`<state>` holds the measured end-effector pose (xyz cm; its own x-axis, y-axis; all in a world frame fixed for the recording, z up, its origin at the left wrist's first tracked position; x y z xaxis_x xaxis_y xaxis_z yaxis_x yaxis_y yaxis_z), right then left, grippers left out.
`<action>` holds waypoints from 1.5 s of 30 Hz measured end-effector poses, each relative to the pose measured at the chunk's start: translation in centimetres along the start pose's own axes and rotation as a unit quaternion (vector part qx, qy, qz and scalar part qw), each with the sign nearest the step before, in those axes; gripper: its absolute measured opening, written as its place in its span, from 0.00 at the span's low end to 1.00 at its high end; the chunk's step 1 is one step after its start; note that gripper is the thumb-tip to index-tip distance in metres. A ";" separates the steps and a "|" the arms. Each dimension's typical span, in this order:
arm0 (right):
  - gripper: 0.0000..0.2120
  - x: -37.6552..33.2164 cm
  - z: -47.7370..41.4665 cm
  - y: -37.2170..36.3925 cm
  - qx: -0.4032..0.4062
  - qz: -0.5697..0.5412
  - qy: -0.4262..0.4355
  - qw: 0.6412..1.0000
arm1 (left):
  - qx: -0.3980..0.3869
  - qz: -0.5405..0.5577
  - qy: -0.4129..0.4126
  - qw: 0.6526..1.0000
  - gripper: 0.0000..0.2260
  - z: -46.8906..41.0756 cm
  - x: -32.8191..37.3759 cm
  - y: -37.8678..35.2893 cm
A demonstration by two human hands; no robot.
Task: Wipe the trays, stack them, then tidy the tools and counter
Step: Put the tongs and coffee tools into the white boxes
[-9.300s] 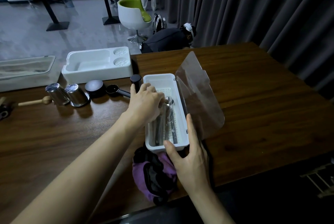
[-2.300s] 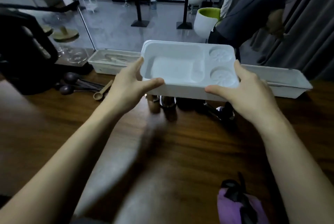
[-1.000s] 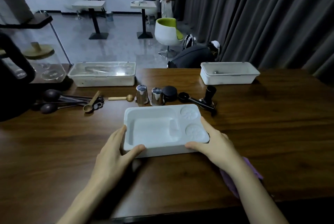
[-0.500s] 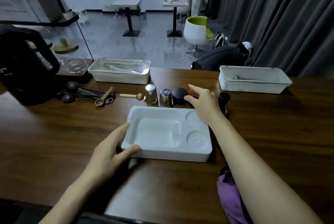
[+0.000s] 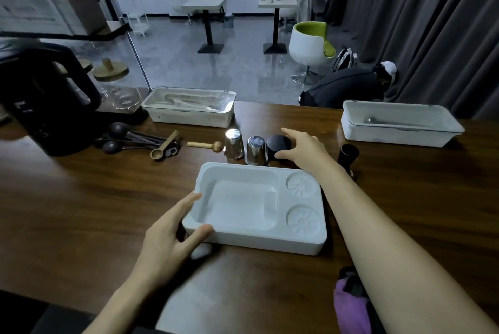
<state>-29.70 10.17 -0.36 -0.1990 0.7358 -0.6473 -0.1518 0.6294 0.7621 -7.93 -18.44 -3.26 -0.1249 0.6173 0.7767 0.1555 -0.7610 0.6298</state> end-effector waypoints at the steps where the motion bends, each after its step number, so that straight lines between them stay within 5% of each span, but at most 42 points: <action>1: 0.37 0.0 0.0 -0.1 0.003 -0.002 0.003 1.000 | 0.000 0.000 -0.001 1.000 0.31 0.0 0.0 0.0; 8: 0.33 -1.0 1.5 1.8 0.093 -0.083 0.045 0.991 | 0.002 -0.005 -0.012 1.000 0.31 -0.2 -0.2 0.2; 18: 0.34 -1.4 10.9 3.5 0.093 -0.161 0.047 0.982 | 0.014 0.003 -0.024 1.000 0.29 -0.4 -0.3 0.2; 34: 0.24 -2.7 14.6 2.8 0.101 0.034 0.092 0.990 | 0.008 0.007 -0.017 1.000 0.25 0.1 0.3 0.2; 45: 0.27 -2.4 14.9 2.0 0.147 0.041 0.087 0.984 | 0.015 0.011 -0.009 1.000 0.25 -0.1 0.3 0.2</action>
<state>-15.13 13.43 2.50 -0.3655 0.7492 -0.5524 0.1535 0.6338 0.7581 -8.03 -18.42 -2.89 -0.1030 0.6045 0.7899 0.1874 -0.7681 0.6122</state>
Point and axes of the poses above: each hand's wrist, its own z-axis away from the middle knuckle, its own y-axis out of the back of the hand, x = y × z, the point moved 5 cm from there along -z, towards the middle knuckle, and after that the axes turned 9 degrees about y, right-handed, at the moved point
